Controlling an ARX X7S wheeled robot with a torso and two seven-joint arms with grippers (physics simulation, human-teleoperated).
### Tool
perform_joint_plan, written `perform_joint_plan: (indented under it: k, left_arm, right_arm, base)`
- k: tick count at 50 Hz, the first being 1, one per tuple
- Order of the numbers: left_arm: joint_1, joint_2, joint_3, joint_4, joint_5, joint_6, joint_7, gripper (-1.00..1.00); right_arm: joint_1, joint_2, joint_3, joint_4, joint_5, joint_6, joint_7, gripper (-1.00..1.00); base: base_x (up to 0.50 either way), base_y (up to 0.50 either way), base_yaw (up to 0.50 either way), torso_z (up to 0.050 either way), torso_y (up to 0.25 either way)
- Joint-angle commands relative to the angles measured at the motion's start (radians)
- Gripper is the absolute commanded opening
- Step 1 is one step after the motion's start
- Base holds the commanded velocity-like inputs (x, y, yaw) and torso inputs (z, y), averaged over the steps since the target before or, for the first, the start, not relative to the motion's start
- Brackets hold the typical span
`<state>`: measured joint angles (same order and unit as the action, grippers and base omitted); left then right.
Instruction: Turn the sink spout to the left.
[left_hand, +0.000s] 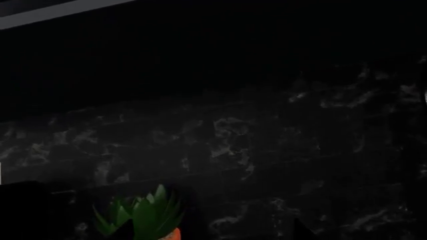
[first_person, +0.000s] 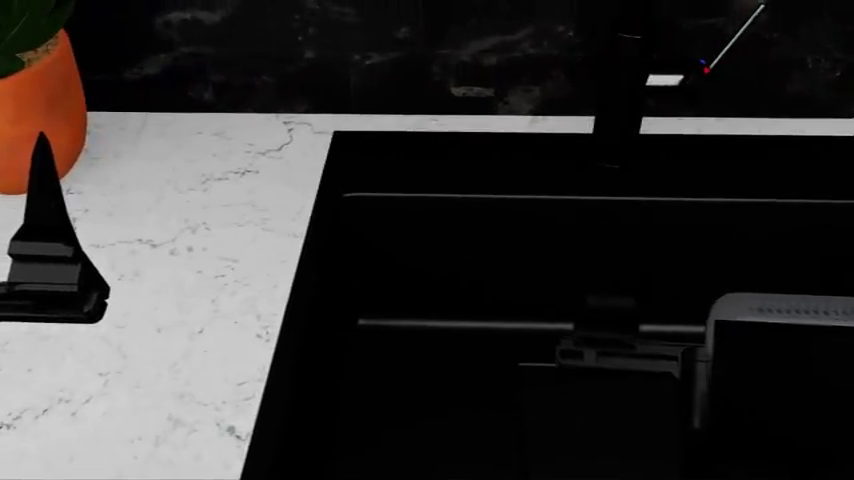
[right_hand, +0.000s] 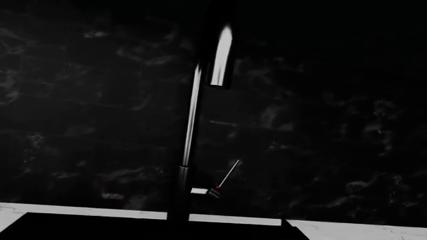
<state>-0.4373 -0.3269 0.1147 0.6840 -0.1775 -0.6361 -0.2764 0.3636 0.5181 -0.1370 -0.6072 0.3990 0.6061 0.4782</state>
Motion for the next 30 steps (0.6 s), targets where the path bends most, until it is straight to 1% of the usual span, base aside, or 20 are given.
perform_joint_plan:
  k: [1,9,14,18,19,30]
  left_arm:
    - [0.004,-0.001,0.004,-0.007,-0.005,0.010,0.000,1.00]
    - [0.011,-0.008,0.005,0.002,-0.009,0.005,0.000,1.00]
    - [0.013,-0.005,0.000,-0.005,-0.008,0.014,-0.008,1.00]
    - [0.011,-0.006,0.011,-0.005,-0.008,0.010,-0.005,1.00]
    - [0.010,-0.003,0.003,-0.001,-0.004,0.020,-0.013,1.00]
    - [0.007,-0.002,0.025,-0.017,0.002,0.027,-0.015,1.00]
  right_arm:
    - [0.059,0.000,-0.019,0.011,0.033,0.075,-0.008,1.00]
    - [0.154,-0.021,-0.003,0.036,0.089,0.189,0.010,1.00]
    - [0.222,-0.017,-0.028,0.052,0.087,0.254,0.020,1.00]
    - [0.240,-0.019,-0.021,0.054,0.098,0.266,0.018,1.00]
    - [0.270,-0.011,-0.041,0.062,0.085,0.304,0.031,1.00]
    - [0.395,-0.017,-0.035,0.089,0.131,0.387,0.010,1.00]
  base:
    - [0.00,0.00,0.00,0.000,0.000]
    - [0.00,0.00,0.00,0.000,0.000]
    - [0.00,0.00,0.00,0.000,0.000]
    - [0.00,0.00,0.00,0.000,0.000]
    - [0.00,0.00,0.00,0.000,0.000]
    - [0.00,0.00,0.00,0.000,0.000]
